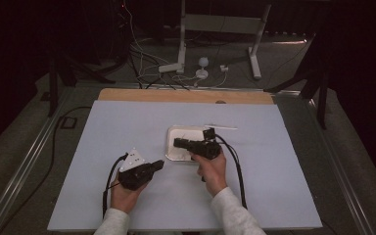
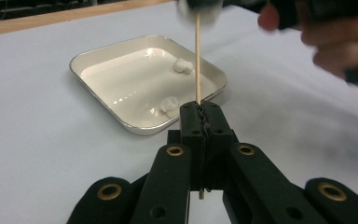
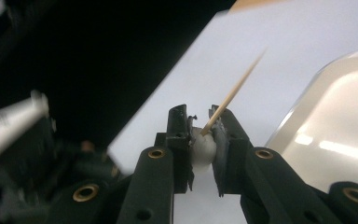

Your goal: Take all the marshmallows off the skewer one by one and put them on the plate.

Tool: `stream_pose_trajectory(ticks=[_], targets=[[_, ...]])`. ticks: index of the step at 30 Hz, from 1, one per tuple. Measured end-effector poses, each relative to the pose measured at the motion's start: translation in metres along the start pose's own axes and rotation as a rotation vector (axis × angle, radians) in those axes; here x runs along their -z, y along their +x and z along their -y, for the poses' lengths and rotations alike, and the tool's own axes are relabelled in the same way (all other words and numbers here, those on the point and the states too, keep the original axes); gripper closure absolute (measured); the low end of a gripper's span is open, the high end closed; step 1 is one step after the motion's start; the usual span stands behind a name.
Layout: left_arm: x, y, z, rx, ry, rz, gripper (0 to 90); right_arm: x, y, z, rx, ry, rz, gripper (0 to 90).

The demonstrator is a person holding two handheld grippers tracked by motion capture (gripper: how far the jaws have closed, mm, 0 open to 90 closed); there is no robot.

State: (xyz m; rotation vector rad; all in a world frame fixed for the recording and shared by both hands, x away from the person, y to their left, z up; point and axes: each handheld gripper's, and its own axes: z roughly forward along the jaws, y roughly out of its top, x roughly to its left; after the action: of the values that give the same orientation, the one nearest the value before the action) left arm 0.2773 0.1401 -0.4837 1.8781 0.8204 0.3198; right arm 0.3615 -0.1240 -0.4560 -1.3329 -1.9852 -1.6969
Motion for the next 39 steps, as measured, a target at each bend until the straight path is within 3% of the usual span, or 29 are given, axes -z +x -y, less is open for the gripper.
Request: stream_pose_trajectory(ticks=[6,7,8,10,12,13,16,23,32,39], targets=[[-0.003,-0.004,-0.001,-0.025,0.008,0.019,90.0,0.012,0.0,-0.011,0.049,-0.017,0.036,78.8],[-0.002,-0.003,0.001,-0.048,0.045,-0.004,90.0,0.024,-0.005,-0.017,0.027,-0.106,0.086,80.0],[0.0,-0.002,0.005,-0.061,0.076,-0.027,90.0,0.024,-0.005,-0.017,0.027,-0.106,0.086,80.0],[0.007,0.006,0.01,-0.024,0.072,-0.036,90.0,0.046,-0.018,-0.03,-0.035,-0.189,0.083,80.4],[0.013,0.013,0.009,0.019,0.023,-0.038,90.0,0.061,-0.024,-0.039,0.0,-0.165,0.11,80.4],[0.014,0.015,0.007,0.035,0.004,-0.041,90.0,0.066,-0.022,-0.041,0.032,-0.147,0.145,80.3],[0.013,0.015,0.006,0.046,-0.007,-0.053,90.0,0.07,-0.021,-0.041,0.077,-0.114,0.169,80.2],[0.009,0.013,0.006,0.046,0.006,-0.055,90.0,0.054,-0.023,-0.034,0.108,-0.059,0.192,79.2],[0.012,0.015,0.005,0.065,-0.012,-0.063,90.0,0.028,-0.022,-0.022,0.194,0.054,0.272,77.6],[0.012,0.016,0.005,0.075,-0.021,-0.063,90.0,0.014,-0.025,-0.013,0.216,0.117,0.298,76.4]])
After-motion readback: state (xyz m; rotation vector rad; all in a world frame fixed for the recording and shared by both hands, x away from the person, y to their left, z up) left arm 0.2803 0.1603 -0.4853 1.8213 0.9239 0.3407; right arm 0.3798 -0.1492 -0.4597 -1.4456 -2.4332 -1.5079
